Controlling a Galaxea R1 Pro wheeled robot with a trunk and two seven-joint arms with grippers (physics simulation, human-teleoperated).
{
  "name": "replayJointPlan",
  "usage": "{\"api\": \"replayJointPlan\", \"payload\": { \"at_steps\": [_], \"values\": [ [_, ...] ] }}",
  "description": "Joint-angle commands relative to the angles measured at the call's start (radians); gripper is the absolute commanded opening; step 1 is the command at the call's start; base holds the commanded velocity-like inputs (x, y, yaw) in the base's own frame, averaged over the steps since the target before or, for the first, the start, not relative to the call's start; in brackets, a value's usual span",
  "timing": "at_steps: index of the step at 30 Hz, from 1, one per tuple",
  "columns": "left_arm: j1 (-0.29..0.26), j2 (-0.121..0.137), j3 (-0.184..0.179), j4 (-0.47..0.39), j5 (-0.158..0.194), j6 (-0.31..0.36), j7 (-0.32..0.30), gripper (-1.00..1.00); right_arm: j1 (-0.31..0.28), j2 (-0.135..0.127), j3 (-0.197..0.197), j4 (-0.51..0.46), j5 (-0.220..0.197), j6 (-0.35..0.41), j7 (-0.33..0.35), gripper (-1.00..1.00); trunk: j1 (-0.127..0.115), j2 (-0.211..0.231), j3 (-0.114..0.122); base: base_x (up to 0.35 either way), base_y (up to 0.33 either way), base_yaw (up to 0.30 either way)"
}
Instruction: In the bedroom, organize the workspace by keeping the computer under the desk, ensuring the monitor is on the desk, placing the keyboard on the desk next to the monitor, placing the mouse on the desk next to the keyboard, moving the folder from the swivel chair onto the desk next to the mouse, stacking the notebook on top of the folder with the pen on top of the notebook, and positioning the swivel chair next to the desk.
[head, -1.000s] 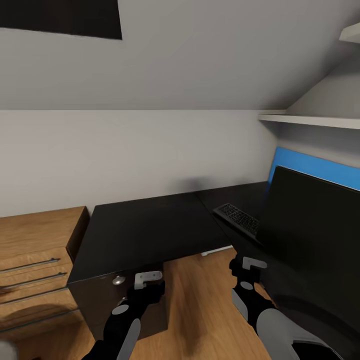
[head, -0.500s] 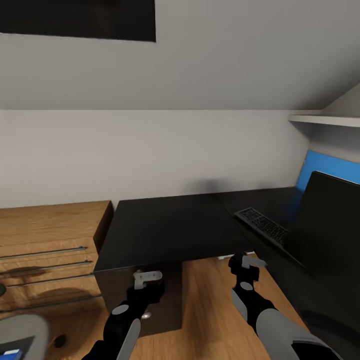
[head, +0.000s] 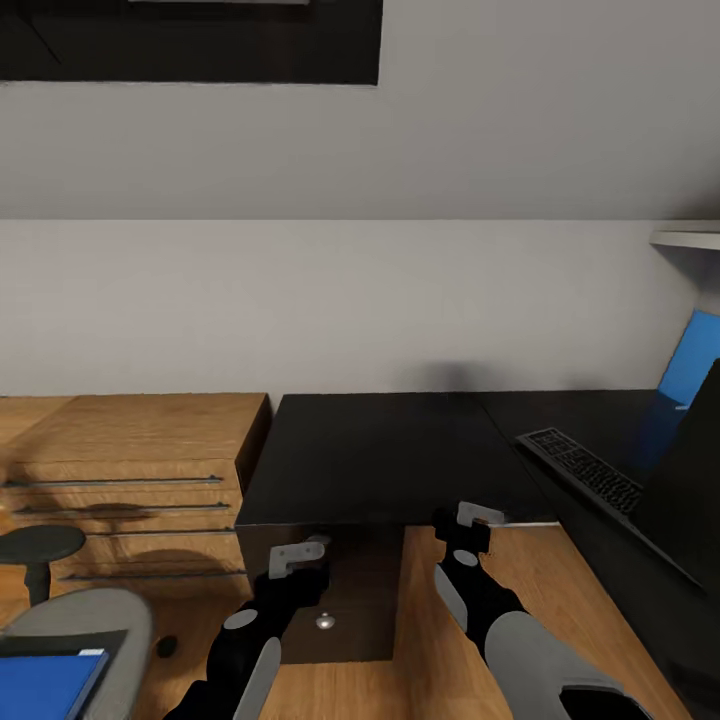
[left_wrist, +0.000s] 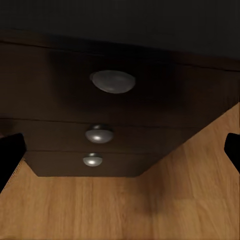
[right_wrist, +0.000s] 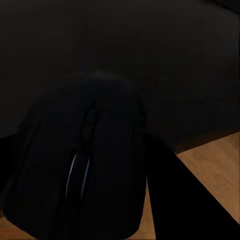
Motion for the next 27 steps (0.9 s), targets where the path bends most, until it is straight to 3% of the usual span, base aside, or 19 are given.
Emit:
{"api": "replayJointPlan", "payload": {
  "at_steps": [1, 4, 6, 10, 15, 18, 22, 23, 27],
  "values": [
    [-0.001, 0.0, -0.002, -0.001, 0.01, 0.003, 0.009, 1.0, -0.001, 0.003, -0.009, -0.033, -0.003, 0.034, 0.001, -1.0, 0.0, -0.001, -0.001, 0.0, 0.0, 0.279],
    [-0.001, 0.0, -0.002, -0.002, 0.011, 0.004, 0.01, 1.0, -0.001, 0.008, -0.01, -0.111, -0.009, 0.151, -0.001, -1.0, 0.0, -0.001, -0.001, 0.0, 0.0, 0.279],
    [-0.001, 0.0, 0.0, -0.003, 0.011, 0.004, 0.01, 1.0, -0.001, 0.01, -0.01, -0.177, -0.028, 0.279, -0.002, -1.0, 0.0, -0.001, -0.002, 0.0, 0.0, 0.279],
    [-0.001, 0.0, 0.005, -0.012, 0.015, 0.006, 0.011, 1.0, -0.001, 0.013, -0.008, -0.238, -0.074, 0.343, -0.001, -1.0, 0.0, -0.001, -0.003, 0.0, 0.0, 0.279],
    [-0.001, 0.002, 0.01, -0.041, 0.052, 0.02, 0.011, 1.0, -0.001, 0.013, -0.007, -0.239, -0.091, 0.348, 0.016, -1.0, 0.0, -0.001, -0.006, 0.0, 0.0, 0.279],
    [-0.001, 0.009, 0.029, -0.035, 0.076, 0.048, 0.011, 1.0, -0.001, 0.013, -0.006, -0.185, -0.091, 0.319, 0.036, -1.0, 0.0, -0.001, -0.007, 0.0, 0.0, 0.279],
    [-0.001, 0.021, 0.056, 0.001, 0.082, 0.056, 0.014, 1.0, -0.001, 0.013, -0.003, -0.129, -0.089, 0.273, 0.043, -1.0, 0.0, -0.001, -0.008, 0.0, 0.0, 0.279],
    [-0.001, 0.029, 0.068, 0.028, 0.081, 0.057, 0.017, 1.0, -0.001, 0.013, 0.001, -0.098, -0.086, 0.229, 0.042, -1.0, 0.0, -0.001, -0.009, 0.0, 0.0, 0.278],
    [-0.001, 0.028, 0.067, 0.039, 0.082, 0.058, 0.017, 1.0, -0.001, 0.013, 0.007, -0.094, -0.084, 0.214, 0.041, -1.0, 0.0, -0.001, -0.01, 0.0, 0.0, 0.136]
  ]
}}
